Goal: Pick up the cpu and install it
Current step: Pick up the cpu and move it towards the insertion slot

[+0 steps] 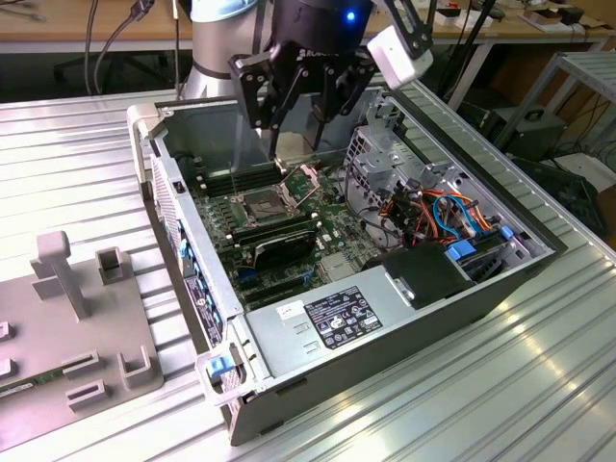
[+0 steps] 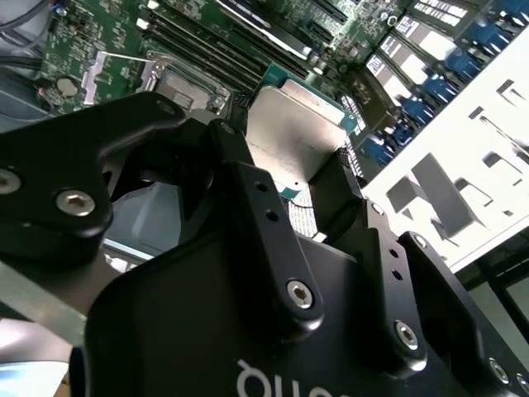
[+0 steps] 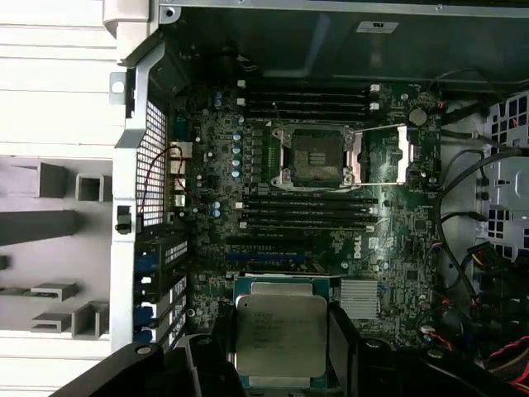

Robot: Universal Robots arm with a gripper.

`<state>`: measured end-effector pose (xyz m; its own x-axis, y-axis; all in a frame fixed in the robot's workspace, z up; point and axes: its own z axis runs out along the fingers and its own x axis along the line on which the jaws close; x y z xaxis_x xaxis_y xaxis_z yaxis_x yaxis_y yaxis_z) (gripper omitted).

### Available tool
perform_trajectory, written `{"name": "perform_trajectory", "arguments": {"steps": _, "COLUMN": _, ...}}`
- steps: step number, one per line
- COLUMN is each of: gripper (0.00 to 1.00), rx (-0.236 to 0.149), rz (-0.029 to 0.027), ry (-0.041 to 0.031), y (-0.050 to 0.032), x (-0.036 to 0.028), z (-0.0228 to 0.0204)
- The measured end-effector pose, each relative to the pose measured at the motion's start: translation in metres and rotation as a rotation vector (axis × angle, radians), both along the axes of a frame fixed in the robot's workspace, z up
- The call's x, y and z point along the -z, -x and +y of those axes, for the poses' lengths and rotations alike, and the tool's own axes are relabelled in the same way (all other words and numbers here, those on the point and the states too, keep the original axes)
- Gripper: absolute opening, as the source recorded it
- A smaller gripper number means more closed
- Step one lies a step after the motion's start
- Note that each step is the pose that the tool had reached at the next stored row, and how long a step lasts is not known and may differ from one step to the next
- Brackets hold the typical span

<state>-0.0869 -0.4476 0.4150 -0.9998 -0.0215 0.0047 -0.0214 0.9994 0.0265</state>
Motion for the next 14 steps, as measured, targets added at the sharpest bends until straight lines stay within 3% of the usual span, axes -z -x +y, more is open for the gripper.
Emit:
{"name": "perform_trajectory", "arguments": {"steps": 8, "gripper": 0.55, "rx": 0.0, "rz": 0.0, "ry": 0.0, "y": -0.0238, "x": 0.0, "z": 0.0}}
{"name": "perform_trajectory", "arguments": {"steps": 14, "gripper": 0.55, "rx": 0.0, "rz": 0.0, "ry": 0.0, "y": -0.027, "x": 0.0, "z": 0.0}}
